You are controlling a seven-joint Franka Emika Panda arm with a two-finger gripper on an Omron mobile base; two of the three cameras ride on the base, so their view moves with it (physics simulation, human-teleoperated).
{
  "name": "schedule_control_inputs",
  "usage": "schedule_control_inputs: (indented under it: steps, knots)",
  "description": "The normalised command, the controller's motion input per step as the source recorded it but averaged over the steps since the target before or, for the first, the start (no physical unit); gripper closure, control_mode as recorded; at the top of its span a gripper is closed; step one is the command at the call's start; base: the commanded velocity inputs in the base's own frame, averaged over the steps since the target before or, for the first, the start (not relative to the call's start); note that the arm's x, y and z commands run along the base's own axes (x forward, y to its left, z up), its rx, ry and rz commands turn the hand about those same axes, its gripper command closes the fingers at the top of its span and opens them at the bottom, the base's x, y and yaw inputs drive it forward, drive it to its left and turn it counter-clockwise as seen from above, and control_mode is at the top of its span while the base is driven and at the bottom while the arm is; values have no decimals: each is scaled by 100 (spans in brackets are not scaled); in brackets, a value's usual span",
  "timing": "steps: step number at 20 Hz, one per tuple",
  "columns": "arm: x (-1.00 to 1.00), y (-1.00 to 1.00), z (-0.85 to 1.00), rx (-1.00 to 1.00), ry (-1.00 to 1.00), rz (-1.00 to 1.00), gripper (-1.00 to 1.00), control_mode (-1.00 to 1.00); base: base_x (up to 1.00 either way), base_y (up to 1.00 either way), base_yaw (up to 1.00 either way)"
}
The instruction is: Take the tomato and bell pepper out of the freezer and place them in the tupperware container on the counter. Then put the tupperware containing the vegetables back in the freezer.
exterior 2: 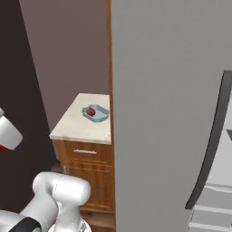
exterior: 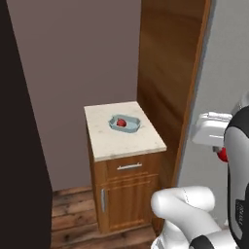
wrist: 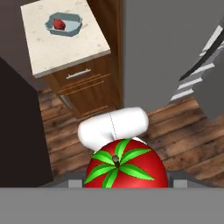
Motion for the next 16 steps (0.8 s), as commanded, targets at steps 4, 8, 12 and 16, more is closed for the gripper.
schedule_control_inputs:
  steps: [4,8,12,16]
  knots:
    - [0,0,0,0,0,0,100,100,91,61,-5]
    - [0,0,0,0,0,0,100,100,100,31,-9]
    - [0,0,0,0,0,0,100,100,100,10,-13]
    - [92,0,-41,0,10,-14,100,-100,0,0,0]
